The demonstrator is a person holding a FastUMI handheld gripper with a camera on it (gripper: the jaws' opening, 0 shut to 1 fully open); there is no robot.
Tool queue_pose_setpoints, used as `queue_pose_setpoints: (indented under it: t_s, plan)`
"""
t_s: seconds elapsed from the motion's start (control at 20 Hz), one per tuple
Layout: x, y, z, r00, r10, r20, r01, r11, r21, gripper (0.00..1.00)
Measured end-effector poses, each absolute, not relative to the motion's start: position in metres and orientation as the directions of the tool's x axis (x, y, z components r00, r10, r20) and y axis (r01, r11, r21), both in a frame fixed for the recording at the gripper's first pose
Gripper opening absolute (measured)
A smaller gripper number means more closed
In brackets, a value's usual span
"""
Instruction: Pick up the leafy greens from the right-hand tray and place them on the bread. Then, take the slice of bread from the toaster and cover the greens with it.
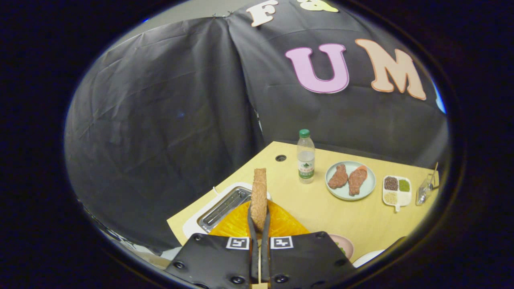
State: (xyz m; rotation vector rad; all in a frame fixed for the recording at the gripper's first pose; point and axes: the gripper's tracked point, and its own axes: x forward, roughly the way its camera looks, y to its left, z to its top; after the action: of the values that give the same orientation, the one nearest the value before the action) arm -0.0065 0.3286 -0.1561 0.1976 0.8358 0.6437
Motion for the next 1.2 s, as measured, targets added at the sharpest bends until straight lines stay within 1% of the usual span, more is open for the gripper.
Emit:
queue_pose_setpoints:
  t_s: [0.15, 0.55, 1.1, 1.2]
  plan:
    - [-0.014, 0.303, -0.166, 0.500, 0.570, -0.652, -0.412, 0.819, 0.400, 0.05]
    - [-0.044, 0.248, -0.229, 0.478, 0.511, -0.714, -0.270, 0.860, 0.434, 0.05]
    - [-0.076, 0.214, -0.297, 0.430, 0.471, -0.770, -0.085, 0.870, 0.485, 0.05]
    - [-0.079, 0.202, -0.295, 0.431, 0.458, -0.777, -0.054, 0.873, 0.485, 0.05]
